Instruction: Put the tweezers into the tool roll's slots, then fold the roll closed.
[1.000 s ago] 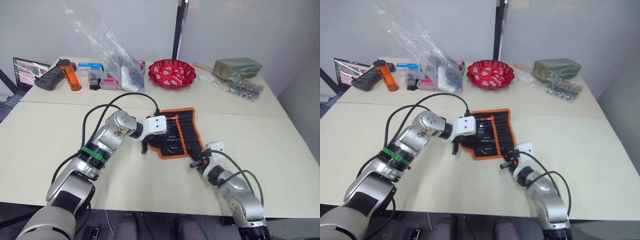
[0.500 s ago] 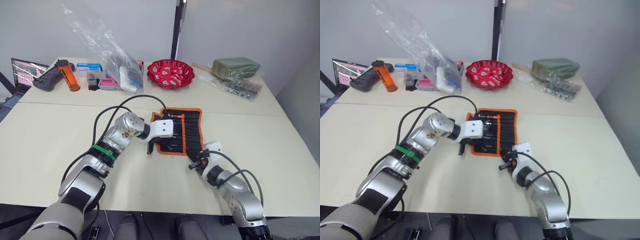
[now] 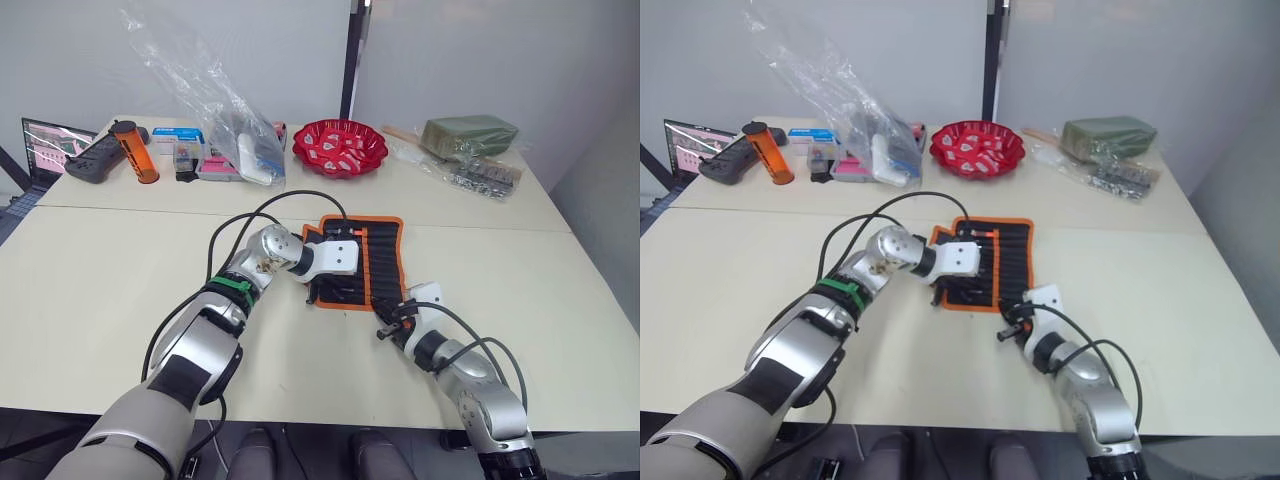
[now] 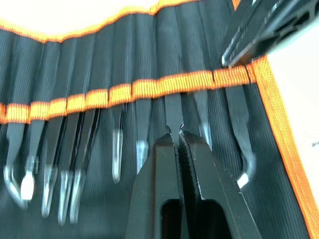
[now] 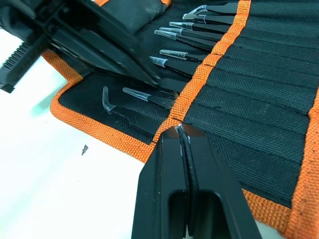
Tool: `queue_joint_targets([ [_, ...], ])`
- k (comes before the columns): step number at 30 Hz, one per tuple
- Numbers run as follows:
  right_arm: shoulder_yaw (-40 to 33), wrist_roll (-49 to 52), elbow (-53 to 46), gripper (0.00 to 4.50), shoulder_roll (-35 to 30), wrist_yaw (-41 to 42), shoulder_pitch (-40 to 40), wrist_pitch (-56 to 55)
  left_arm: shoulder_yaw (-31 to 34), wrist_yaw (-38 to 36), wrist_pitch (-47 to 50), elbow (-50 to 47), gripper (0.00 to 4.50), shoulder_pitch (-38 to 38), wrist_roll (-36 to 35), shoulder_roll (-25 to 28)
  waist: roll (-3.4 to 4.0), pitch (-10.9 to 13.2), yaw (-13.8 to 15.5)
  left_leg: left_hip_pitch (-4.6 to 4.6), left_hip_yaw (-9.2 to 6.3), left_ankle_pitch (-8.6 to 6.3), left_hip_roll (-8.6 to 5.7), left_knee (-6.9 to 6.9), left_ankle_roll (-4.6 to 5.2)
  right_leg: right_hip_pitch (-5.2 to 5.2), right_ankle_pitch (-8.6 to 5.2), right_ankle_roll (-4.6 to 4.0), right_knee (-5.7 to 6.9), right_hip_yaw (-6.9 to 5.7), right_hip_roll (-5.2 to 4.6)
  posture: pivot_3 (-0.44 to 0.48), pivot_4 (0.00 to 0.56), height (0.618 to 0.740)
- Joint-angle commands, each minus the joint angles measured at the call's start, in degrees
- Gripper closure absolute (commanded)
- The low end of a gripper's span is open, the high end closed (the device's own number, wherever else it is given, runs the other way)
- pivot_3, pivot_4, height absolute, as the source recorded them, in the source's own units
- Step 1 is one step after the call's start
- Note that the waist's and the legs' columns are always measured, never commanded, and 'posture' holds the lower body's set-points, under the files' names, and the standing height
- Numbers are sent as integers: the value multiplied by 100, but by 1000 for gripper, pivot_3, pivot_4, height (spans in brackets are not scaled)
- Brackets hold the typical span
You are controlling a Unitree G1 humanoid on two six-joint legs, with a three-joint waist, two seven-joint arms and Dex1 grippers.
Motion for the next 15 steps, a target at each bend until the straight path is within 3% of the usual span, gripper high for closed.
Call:
queue_joint_targets([
  [1, 222, -70, 244, 4500, -9, 70, 156, 261, 7, 306, -461, 315, 4484, -294, 202, -223, 0, 0, 6, 0, 0, 0, 0, 1, 0, 1, 0, 0, 0, 0, 0, 0, 150, 729],
  [10, 244, -59, 184, 4500, -9, 85, 226, 278, 276, 204, -628, 556, 4484, -358, 180, -435, 0, 0, 13, -2, -2, 0, -1, 11, 0, 4, 2, 4, 2, 0, 0, 0, 150, 729],
  [15, 217, -38, 172, 4500, 5, 85, 264, 238, 747, -307, -19, 88, 2895, -267, -259, -149, 0, 0, -15, -6, -3, 0, -1, 10, 0, 1, 2, 4, 3, -1, 0, 0, 150, 729],
])
